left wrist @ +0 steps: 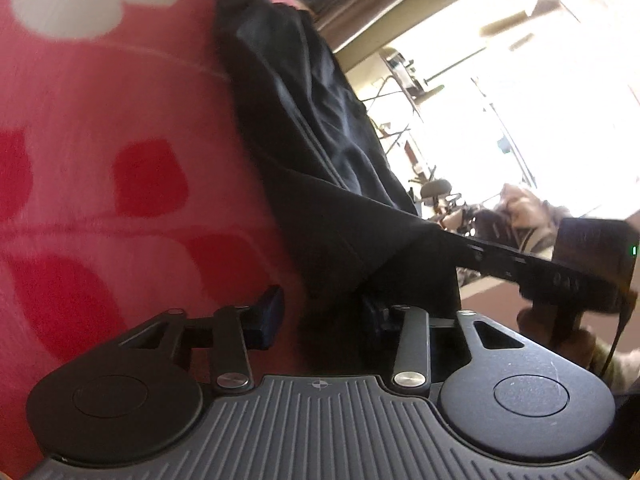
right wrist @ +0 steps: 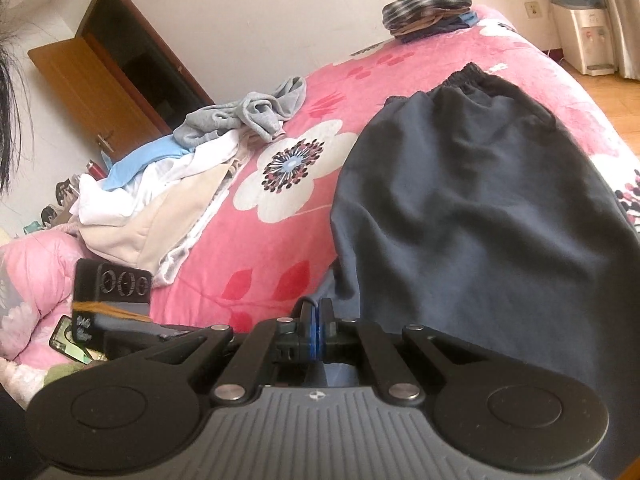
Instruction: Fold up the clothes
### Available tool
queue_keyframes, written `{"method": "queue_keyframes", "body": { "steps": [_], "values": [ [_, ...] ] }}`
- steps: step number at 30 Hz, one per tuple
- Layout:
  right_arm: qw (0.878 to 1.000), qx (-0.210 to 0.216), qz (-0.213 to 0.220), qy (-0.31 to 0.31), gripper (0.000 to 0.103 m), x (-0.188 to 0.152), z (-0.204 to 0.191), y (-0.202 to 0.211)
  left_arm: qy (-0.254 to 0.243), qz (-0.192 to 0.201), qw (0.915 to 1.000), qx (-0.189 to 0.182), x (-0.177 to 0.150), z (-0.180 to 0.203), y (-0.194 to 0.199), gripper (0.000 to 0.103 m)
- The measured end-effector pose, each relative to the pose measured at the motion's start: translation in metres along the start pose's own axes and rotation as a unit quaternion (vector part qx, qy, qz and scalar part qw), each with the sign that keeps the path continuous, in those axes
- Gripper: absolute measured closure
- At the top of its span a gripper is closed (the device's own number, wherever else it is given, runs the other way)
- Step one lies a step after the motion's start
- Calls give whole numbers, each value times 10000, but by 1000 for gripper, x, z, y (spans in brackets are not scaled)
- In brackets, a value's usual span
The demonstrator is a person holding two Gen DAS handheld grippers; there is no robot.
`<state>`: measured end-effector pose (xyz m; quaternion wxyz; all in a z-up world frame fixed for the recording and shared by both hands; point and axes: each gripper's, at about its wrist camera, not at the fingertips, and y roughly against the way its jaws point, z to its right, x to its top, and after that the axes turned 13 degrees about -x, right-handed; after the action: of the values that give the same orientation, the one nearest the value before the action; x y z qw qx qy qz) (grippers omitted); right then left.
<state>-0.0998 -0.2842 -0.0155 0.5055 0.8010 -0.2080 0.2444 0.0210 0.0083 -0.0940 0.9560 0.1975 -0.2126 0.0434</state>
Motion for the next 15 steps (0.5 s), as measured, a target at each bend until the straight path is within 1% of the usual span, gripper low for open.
{"method": "queue_keyframes", "body": {
  "steps": [2,3,4,5,7,11,15],
  "values": [
    [10000,15,-1,8,102,0,0,0,124,52,9999,-4,-1,-2,2,84],
    [10000,20,-4,13,102,0,0,0,186,77,9998,-6,-2,-3,3,89],
    [10000,23,-8,19,102,-1,0,0,249,103,9996,-7,-3,-5,4,96],
    [10000,29,-14,31,102,-1,-1,-1,311,129,9994,-9,-3,-6,6,100],
    [10000,45,-25,68,102,-1,-4,-2,435,180,9989,-13,-5,-8,8,103],
    [9997,93,-62,218,102,-2,-13,-7,684,283,9973,-20,-7,-13,12,103],
    [9983,140,-198,529,102,-6,-28,-17,966,371,9946,-21,-10,-21,18,103]
  ]
}}
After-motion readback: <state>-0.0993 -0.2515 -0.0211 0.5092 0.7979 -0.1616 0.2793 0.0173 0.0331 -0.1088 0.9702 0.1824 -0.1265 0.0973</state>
